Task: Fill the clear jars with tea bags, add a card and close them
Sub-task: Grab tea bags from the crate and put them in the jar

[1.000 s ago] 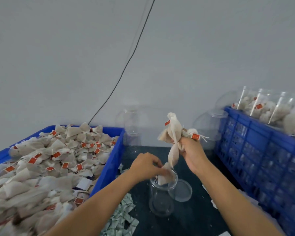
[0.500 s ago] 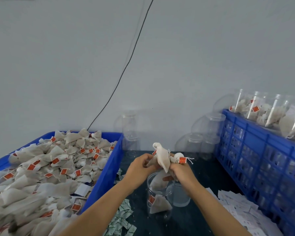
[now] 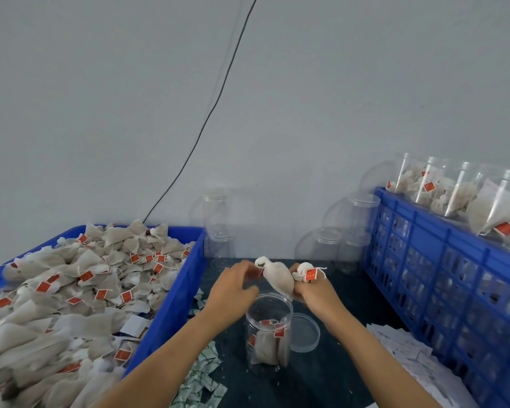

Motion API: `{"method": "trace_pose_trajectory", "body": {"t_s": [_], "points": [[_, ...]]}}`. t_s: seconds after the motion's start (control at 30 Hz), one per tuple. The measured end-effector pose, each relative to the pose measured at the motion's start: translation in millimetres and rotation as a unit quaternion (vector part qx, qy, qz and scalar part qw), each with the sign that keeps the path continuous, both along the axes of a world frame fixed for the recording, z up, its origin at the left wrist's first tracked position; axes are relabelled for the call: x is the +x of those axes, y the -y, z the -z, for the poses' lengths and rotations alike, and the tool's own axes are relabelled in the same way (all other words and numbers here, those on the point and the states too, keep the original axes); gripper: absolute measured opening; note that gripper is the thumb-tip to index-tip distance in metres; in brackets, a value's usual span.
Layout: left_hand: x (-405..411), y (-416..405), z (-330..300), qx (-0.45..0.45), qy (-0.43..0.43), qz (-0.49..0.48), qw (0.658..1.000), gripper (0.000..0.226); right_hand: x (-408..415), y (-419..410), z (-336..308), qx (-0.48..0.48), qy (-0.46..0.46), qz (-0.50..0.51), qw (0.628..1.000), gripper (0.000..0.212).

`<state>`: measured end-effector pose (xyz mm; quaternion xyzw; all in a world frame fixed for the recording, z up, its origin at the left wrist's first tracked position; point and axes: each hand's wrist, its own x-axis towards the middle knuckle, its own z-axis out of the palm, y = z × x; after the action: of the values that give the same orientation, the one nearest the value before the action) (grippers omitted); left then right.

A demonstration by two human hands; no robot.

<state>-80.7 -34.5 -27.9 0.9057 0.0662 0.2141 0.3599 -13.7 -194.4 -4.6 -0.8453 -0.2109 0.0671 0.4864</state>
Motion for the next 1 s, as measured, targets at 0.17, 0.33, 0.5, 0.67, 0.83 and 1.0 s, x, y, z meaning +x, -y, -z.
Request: {"method": "trace_pose_trajectory", "body": {"t_s": [0.17, 0.33, 0.5, 0.67, 0.83, 1.0], "points": [[-5.8, 3.6, -3.7, -0.126, -0.015, 0.079, 0.989, 0.027, -1.1, 1.6, 1.8, -0.077, 0.038, -0.032, 0.996, 0.013], [-2.1, 8.7, 5.5, 0.017, 0.011, 0.029, 0.999, 0.021, -1.9, -3.5, 9.8, 0.071, -0.029, -0.026, 0.997, 0.019], [2.5, -0.2, 6.1, -0.017, 0.009, -0.054, 0.998, 0.029, -5.8, -10.0, 19.8, -0.007, 0.090, -0.106, 0.990, 0.022], [-4.9, -21.8, 17.4, -0.026, -0.117, -0.114, 0.986, 0.024, -11.5, -17.1, 21.0, -0.209, 0.343, -0.130, 0.907, 0.015], [-22.0, -37.2, 42.9, 0.198, -0.363, -0.086, 0.906, 0.021, -10.0, -24.9, 28.3, -0.323, 0.249, -0.221, 0.886, 0.040], [-24.4, -37.7, 39.1, 0.222, -0.408, -0.079, 0.882, 0.046, -4.4, -11.2, 22.6, -0.151, 0.240, -0.208, 0.936, 0.048]]}}
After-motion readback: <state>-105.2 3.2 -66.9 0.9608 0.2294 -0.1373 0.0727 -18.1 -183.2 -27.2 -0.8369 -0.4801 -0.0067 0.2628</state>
